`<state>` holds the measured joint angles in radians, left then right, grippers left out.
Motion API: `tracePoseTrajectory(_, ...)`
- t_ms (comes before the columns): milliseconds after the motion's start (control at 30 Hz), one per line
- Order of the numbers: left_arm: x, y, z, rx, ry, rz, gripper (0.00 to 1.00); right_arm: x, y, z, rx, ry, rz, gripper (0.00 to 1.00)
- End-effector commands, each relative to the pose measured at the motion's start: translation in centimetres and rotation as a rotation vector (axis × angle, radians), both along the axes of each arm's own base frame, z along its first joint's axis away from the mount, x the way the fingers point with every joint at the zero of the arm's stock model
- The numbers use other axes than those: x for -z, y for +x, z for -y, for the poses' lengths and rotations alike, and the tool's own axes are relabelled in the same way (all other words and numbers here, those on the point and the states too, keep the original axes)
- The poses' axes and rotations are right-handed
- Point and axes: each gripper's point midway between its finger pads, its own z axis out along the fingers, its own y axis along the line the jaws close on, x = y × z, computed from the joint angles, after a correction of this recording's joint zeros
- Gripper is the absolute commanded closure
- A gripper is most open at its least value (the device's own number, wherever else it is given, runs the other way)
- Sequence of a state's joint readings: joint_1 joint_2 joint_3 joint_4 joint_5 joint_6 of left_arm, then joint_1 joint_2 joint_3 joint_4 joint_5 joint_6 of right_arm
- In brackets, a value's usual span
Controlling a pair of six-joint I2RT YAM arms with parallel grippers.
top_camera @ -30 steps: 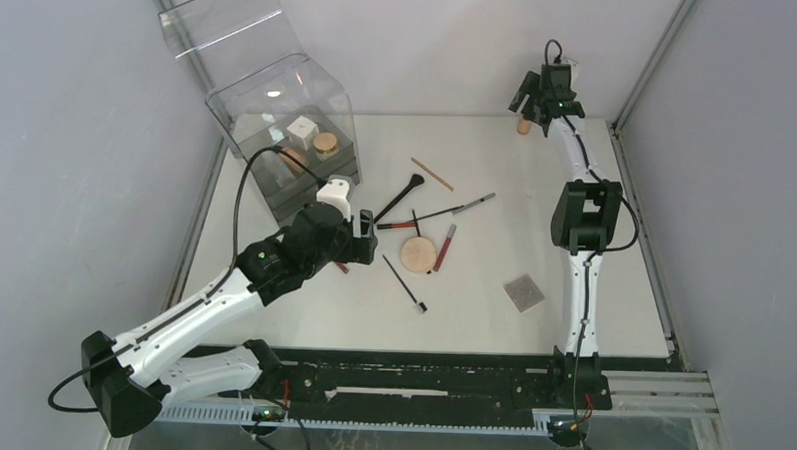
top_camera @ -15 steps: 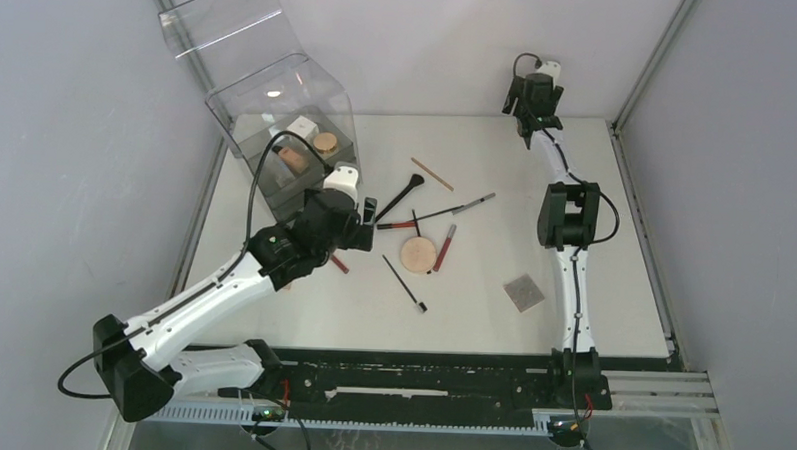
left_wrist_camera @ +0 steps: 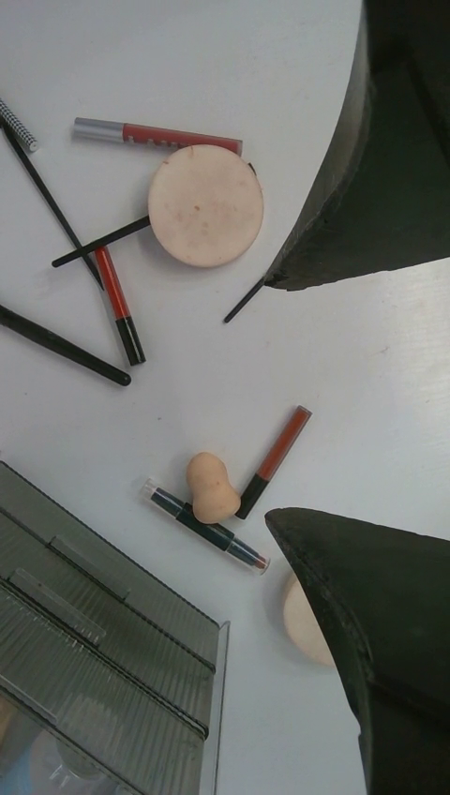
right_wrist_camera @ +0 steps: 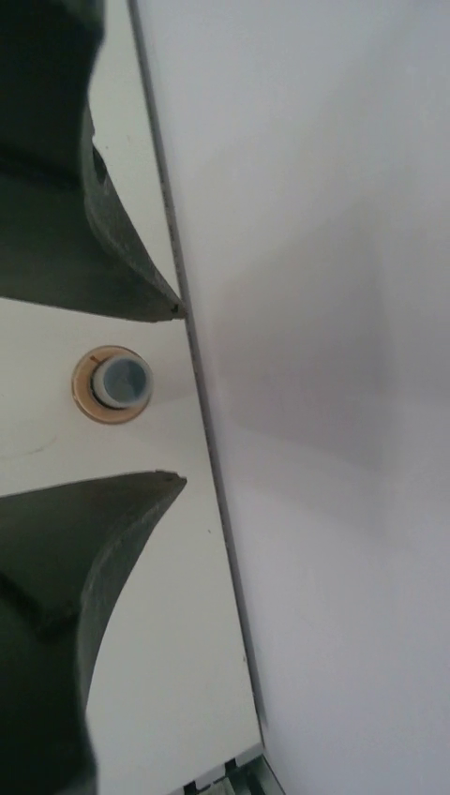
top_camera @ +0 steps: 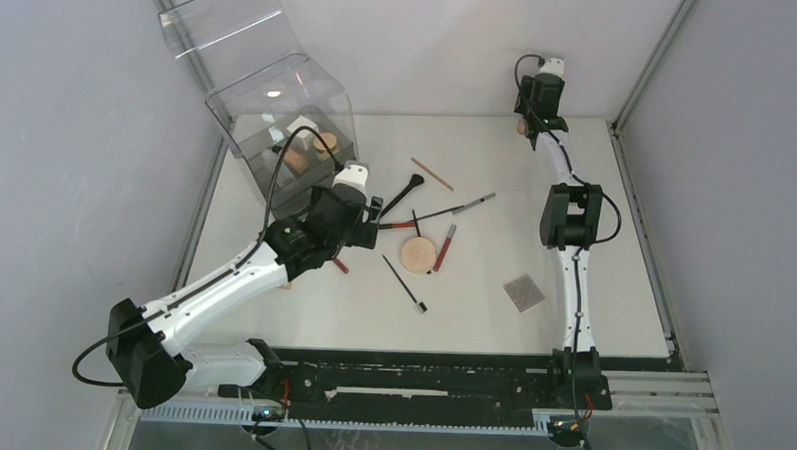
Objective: Organize the makeup
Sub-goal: Move the makeup to the center of the board.
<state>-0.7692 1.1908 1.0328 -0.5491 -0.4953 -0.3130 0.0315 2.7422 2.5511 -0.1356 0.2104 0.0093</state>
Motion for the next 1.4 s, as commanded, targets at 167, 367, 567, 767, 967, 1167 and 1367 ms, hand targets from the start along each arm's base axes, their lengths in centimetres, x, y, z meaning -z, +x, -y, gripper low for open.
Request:
tracePoseTrajectory(167,-3.0,1.6,0.8,-0.004,-0.046,0.062,0.11,-4.3,1.2,0.1,-0.037,-0.005,0.114,0.41)
tracePoseTrajectory(367,-2.8,1.7,1.0,-0.004,-0.046,0.059,0.11,-4.1,1.1,0.5,-0.042,0.044,0.102,0.39)
tracePoseTrajectory(567,-3.1,1.9,1.0,-0.005,-0.045,0.063,0.11,-3.7,0.7,0.2,-0.051,0.125,0.076,0.4)
tracePoseTrajectory(767,-2.9,2.1,1.1,-0.002,-0.04,0.057,0.11,-3.7,0.7,-0.3,-0.045,0.145,0.081,0.37)
tracePoseTrajectory(967,-3.0,2.4,1.0,-0.003,-0.017,0.066,0.11,-3.9,1.0,-0.3,-0.034,0.174,0.105,0.36)
tracePoseTrajectory(1167,-3.1,2.7,1.1,-0.003,-0.01,0.068,0.11,-3.7,1.0,-0.7,-0.029,0.241,0.106,0.35)
tracePoseTrajectory(1367,-3.0,2.8,1.2,0.0,-0.004,0.065,0.11,-3.4,1.0,-0.7,-0.019,0.331,0.102,0.34)
